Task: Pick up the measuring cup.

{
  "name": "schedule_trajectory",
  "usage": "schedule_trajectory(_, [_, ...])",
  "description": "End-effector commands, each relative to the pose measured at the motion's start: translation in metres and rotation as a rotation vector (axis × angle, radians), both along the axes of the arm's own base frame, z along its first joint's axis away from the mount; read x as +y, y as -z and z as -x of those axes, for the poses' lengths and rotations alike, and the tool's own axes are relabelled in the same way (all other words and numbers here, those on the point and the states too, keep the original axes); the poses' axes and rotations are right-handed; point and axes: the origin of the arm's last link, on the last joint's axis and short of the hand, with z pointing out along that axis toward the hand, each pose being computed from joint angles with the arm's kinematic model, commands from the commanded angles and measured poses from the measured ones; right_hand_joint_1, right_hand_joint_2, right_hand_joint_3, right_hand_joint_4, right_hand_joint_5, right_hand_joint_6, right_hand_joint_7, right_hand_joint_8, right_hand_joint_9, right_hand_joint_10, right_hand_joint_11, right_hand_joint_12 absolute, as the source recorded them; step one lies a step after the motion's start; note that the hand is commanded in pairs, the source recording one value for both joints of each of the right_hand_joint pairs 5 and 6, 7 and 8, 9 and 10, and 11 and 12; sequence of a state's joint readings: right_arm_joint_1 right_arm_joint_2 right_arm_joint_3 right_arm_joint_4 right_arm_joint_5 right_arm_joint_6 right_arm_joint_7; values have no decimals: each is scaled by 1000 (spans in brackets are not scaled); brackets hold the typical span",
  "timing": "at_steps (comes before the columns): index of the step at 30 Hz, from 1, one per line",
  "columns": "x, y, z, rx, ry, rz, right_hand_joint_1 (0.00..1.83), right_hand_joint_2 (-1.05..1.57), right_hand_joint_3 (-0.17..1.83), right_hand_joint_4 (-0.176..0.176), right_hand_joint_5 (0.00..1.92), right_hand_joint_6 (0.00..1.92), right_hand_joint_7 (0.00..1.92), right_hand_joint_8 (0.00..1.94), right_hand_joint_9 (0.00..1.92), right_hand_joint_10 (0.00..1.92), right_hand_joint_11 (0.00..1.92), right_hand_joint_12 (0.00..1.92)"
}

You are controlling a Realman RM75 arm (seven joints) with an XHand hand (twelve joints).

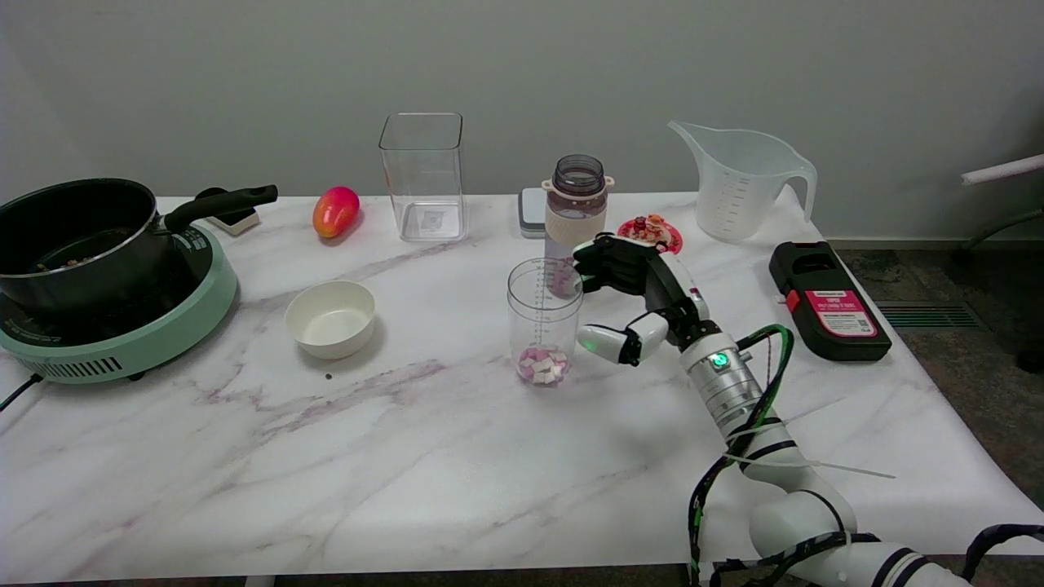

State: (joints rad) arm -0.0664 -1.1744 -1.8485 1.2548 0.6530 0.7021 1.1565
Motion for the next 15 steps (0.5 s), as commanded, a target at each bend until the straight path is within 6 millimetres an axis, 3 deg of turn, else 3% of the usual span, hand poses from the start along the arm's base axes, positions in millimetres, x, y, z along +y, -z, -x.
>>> schedule_trajectory(1, [-13,23,4,4,-7,-40,1257,-392,1269,0,729,729,717,717,654,654,782,782])
schedule_trajectory(15, [-25,17,6,17,6,-30,1247,-612,1325,0,480,480,559,559,537,537,738,738])
